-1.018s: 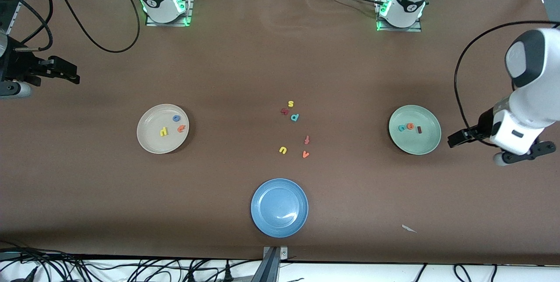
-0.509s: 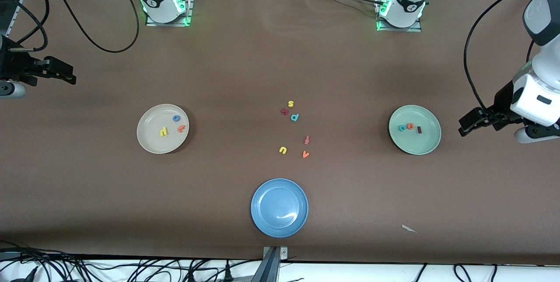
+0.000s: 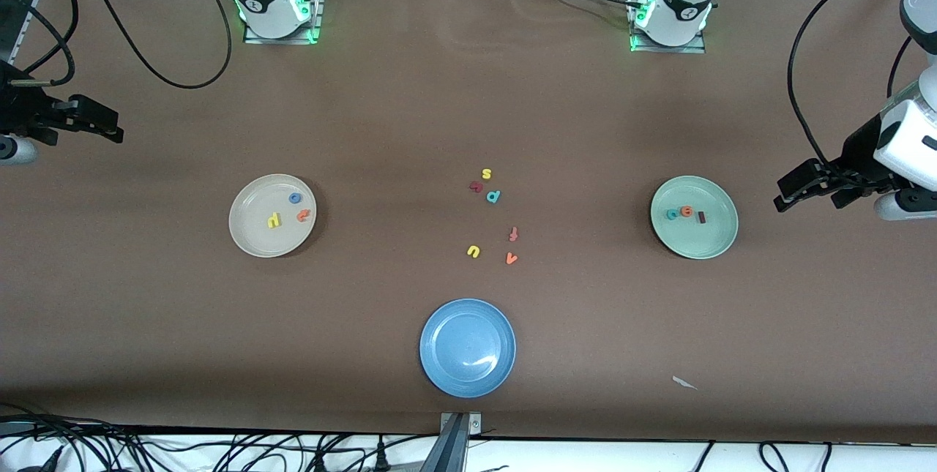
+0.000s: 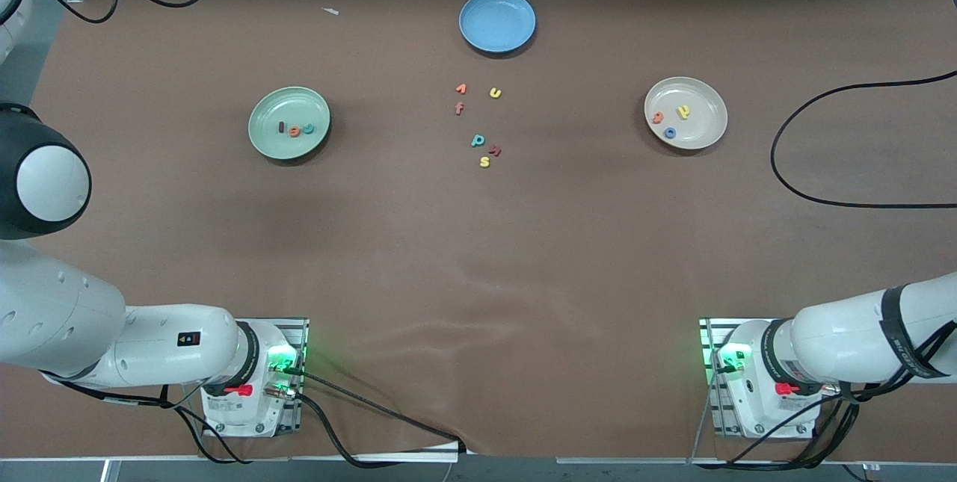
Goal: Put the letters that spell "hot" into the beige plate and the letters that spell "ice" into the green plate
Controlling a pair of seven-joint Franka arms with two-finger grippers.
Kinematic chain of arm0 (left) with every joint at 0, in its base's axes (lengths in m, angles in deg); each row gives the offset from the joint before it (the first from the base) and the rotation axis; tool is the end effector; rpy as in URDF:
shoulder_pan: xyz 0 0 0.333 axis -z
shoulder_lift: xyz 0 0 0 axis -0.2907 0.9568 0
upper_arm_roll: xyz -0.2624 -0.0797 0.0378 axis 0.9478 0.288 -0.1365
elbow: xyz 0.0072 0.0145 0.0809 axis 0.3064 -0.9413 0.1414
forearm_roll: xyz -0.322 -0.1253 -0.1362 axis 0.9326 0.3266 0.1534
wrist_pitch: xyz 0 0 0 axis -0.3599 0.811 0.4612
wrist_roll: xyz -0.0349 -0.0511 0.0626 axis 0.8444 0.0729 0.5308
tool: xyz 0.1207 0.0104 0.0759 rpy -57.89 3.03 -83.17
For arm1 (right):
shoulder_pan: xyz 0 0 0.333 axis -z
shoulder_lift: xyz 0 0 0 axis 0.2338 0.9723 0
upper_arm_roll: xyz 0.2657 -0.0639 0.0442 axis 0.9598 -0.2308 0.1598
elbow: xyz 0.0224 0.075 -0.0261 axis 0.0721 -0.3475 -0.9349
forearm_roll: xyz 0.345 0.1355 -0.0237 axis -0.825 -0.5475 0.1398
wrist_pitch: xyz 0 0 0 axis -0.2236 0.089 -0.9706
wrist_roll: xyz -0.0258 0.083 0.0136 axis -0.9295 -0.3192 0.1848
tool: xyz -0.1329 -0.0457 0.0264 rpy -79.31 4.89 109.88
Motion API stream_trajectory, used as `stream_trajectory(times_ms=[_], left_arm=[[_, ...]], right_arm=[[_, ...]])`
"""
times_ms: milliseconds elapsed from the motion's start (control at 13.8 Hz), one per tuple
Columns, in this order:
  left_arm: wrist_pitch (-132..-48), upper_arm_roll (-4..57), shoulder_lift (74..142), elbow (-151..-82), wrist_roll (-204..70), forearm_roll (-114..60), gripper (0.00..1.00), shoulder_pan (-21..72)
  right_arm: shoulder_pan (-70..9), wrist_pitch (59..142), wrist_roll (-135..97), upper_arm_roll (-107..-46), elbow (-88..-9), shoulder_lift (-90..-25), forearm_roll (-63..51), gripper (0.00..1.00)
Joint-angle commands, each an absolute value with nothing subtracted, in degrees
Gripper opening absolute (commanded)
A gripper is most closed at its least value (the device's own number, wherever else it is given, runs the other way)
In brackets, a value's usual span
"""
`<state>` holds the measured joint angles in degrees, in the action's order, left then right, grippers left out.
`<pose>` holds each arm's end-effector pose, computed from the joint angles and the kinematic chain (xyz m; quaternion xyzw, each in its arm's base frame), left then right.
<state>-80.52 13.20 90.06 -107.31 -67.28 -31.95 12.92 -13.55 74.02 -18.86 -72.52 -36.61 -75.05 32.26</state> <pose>0.5990 -0.0160 0.4978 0.9944 0.0580 0.0751 0.0459 0.5535 -0.0153 0.5196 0.9989 0.0320 -0.0327 0.0135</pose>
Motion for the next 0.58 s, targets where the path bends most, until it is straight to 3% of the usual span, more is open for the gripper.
stream_trajectory(times_ms=[0,218,509], left_arm=[[-79.1,12.8,88.7,-108.9,-63.9,-31.1,0.98,12.8],[-76.8,12.7,88.7,-108.8,-60.3,-32.1,0.94,12.7],[-75.6,12.8,88.7,-108.2,-60.3,-34.9,0.99,12.8]], right_arm=[[-13.3,73.5,-19.5,-72.2,-35.2,-74.6,33.1,1.0],[-13.3,73.5,-19.5,-72.2,-35.2,-74.6,33.1,1.0],[-13.3,73.4,-19.5,-72.1,-35.2,-74.6,33.1,1.0]])
